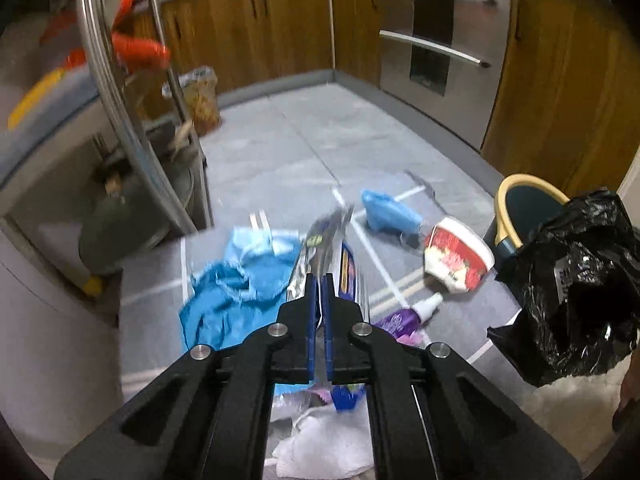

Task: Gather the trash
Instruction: 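Lift the black bag with the right gripper while the left gripper lifts the wipes packet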

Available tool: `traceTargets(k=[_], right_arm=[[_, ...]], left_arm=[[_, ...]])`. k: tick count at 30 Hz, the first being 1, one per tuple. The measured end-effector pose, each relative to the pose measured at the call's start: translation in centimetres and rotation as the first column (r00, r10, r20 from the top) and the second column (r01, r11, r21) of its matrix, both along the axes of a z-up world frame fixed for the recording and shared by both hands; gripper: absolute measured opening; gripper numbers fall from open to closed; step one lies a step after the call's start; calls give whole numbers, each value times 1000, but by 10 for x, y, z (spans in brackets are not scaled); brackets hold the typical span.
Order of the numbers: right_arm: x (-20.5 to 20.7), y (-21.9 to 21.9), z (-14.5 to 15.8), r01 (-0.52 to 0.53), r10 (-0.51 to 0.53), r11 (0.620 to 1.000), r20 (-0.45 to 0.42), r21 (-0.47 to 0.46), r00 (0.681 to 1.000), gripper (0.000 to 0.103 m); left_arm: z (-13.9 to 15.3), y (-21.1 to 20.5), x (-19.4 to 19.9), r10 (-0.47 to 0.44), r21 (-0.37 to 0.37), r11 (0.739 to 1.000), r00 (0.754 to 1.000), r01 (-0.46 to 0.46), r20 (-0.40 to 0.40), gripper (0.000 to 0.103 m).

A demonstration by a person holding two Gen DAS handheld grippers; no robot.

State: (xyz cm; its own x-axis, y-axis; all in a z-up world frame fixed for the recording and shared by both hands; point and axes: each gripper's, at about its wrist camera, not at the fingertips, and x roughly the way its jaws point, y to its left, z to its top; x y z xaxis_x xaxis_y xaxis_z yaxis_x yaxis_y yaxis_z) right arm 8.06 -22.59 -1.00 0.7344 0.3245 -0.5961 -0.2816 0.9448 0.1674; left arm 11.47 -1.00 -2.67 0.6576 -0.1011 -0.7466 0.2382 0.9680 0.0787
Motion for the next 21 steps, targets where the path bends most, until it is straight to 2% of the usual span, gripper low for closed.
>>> traceTargets(k=[4,10,13,14,17,21], right_arm=[[-1,-7,19,6,-5,1000,41,-5,999,21],[-1,-17,45,-2,3,1000,72,-13,997,21],[3,-18,55,-21,26,998,86,-61,996,21],[6,-19,56,-29,35,997,82,-78,996,21],[16,-22,57,-62,67,993,50,-102,996,21],[22,-30,53,-74,84,985,57,-154,995,21]], left_arm=[[16,-13,-5,-33,71,997,997,29,65,2],[45,-22,-9,-48,61,997,990,40,133,0],[58,-24,-9,-61,52,997,986,53,158,0],[58,-24,-8,-58,52,997,986,50,156,0],[48,-14,1,-45,-20,999,996,46,76,0],[17,-5,10,-55,-36,998,998,54,-29,1]])
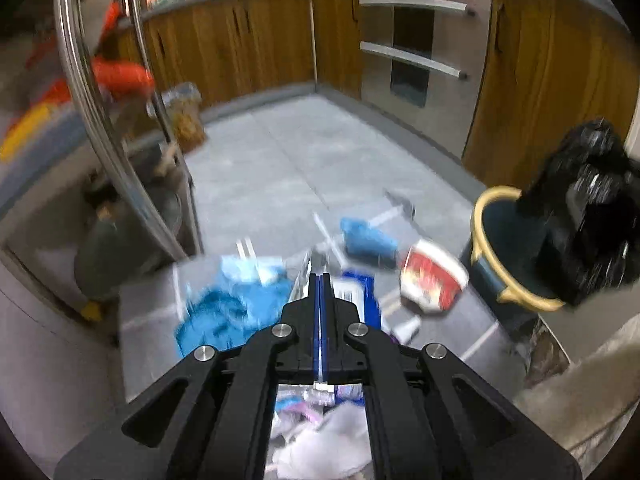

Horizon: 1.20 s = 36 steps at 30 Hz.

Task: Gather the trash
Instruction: 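Lift the black bag with the right gripper while the left gripper lifts the wipes packet, then drop the black bag into the bin with the right gripper while the left gripper drops the wipes packet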

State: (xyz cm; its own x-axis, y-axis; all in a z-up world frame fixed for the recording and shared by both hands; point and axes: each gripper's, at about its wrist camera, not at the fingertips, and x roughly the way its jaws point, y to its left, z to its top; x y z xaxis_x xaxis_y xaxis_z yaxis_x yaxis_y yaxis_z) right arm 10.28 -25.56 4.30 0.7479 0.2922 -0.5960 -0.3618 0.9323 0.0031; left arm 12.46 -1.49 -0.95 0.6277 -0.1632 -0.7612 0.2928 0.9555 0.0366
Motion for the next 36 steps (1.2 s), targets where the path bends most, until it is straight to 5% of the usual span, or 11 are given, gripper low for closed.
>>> traceTargets(k=[8,19,22,28,36], right_arm=[[23,-17,-26,58,-54,997,-76,56,996,21],[26,-35,-24,94,-88,992,-75,88,993,21],[26,-34,-24,86,-79,992,-74,90,994,21],[26,-30,-23,77,-71,993,-66,84,995,21],[26,-35,-23,108,-105,991,-52,78,993,21]], left_arm=[[-60,36,9,82,-10,996,987,-84,-137,36],[-93,41,21,115,-56,989,959,-134,-258,35],[-95,45,22,125,-83,985,952,-154,-279,12],[-71,34,17,107,-58,991,976,-120,-189,2],[-12,-3,2,36,74,997,998,-39,43,1]])
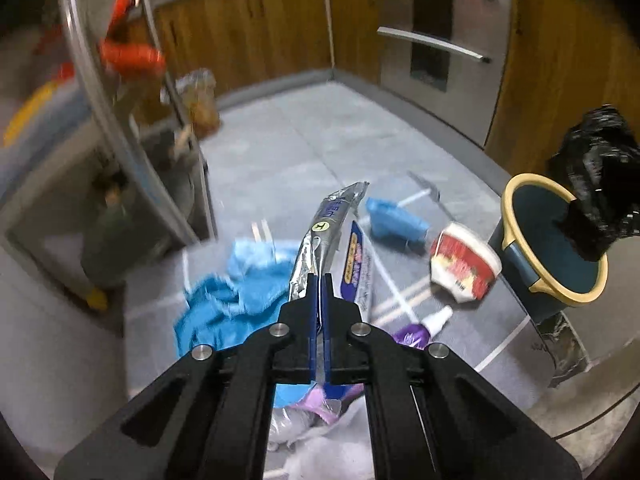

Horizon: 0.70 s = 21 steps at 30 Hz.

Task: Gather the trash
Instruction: 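Drop the black bag into the bin with the right gripper while the left gripper drops the wipes packet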

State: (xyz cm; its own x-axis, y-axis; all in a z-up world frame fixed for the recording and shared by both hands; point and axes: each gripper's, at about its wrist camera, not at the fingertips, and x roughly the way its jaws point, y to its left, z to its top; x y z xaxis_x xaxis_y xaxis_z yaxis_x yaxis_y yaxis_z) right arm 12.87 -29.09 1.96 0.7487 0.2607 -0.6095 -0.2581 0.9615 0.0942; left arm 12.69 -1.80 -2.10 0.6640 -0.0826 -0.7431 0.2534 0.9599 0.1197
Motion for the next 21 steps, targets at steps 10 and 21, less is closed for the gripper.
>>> traceTargets(k=[10,21], right_arm=[[3,-38,4,118,-118,993,22,22,993,21],[12,-115,-18,320,-319,947,-31,9,947,21]], left_arm=[[67,-48,-19,-115,37,993,975,110,189,1],[70,-147,-11,-297,-40,950,936,310,188,1]])
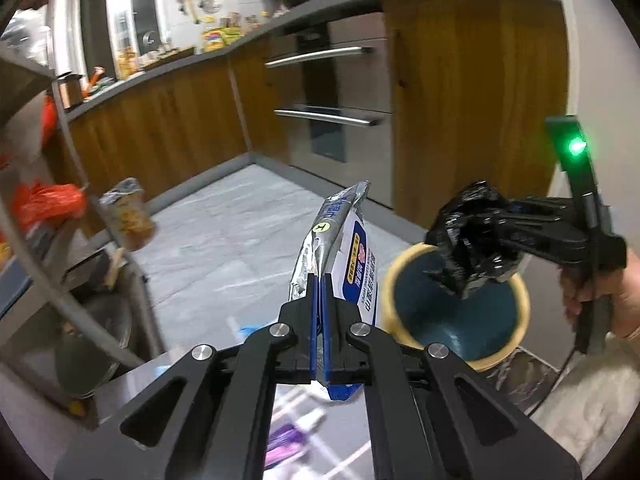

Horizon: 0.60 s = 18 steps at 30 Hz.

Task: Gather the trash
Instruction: 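Drop the black bag into the bin with the right gripper while the left gripper drops the wipes packet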

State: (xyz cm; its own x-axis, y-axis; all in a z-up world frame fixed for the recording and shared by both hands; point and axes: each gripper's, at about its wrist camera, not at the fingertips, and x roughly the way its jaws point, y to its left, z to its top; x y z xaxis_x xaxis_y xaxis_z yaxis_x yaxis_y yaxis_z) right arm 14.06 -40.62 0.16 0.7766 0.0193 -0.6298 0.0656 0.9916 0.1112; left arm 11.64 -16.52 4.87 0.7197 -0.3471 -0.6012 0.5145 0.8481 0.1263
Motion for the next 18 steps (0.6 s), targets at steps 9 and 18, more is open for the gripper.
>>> traceTargets(k=[9,18], right_arm=[[6,-46,-32,112,-114,993,-91,-29,989,21],[14,-65,-62,145,-152,988,-182,-54,971,21]], left_arm=[[-39,-70,20,-92,11,996,992,94,-89,1],[-82,-111,44,-124,47,990,981,132,-149,1]])
